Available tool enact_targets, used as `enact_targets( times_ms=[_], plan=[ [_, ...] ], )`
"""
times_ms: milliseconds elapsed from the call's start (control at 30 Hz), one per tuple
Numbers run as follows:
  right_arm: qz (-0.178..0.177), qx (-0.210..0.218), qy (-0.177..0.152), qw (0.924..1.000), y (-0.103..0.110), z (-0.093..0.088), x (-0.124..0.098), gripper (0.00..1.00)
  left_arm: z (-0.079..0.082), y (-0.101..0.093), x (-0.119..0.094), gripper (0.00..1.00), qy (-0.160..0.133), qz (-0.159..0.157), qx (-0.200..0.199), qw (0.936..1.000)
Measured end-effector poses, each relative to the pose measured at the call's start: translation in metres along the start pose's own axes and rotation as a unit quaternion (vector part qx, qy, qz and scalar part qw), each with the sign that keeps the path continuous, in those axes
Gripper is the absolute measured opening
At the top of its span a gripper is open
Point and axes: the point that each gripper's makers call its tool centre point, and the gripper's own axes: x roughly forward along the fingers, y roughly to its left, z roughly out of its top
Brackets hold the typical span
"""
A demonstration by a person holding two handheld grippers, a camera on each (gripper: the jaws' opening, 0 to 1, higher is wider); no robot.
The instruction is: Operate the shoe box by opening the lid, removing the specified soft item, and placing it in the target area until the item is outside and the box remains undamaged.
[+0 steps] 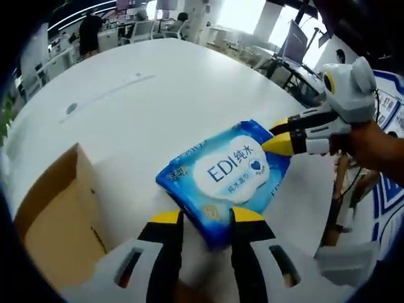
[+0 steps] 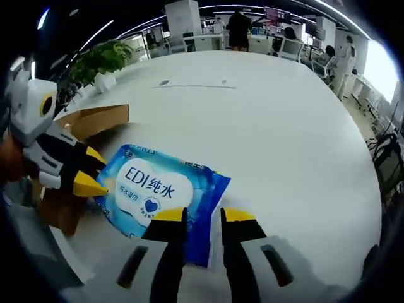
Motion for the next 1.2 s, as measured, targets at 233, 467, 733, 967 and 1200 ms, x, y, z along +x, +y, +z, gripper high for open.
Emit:
enact_targets(
  times_ms=[233, 467, 733, 967, 1200],
  plan=[
    [-0.006, 0.003, -0.015, 0.9999, 0.007, 0.002, -0.015, 0.25, -0.002, -0.008, -0.015, 0.34, -0.014, -0.012, 0.005, 0.9998],
    [-0.01, 0.006, -0.026, 0.9996, 0.017, -0.002, -0.036, 0.25, -0.003, -0.006, -0.043, 0.33, -0.033, -0.006, 0.017, 0.9993],
    [-0.011, 0.007, -0.031, 0.9994, 0.034, -0.004, -0.054, 0.23, -0.018, -0.002, -0.076, 0.29, -0.039, -0.002, 0.0, 0.9993],
    [-0.002, -0.001, -0.04, 0.9992, 0.062, 0.005, -0.063, 0.22, -0.032, 0.008, -0.104, 0.3, -0.046, 0.012, -0.004, 0.9989],
    [0.007, -0.011, -0.046, 0.9988, 0.092, 0.012, -0.067, 0.2, -0.053, 0.028, -0.131, 0.3, -0.052, 0.032, -0.015, 0.998]
  ],
)
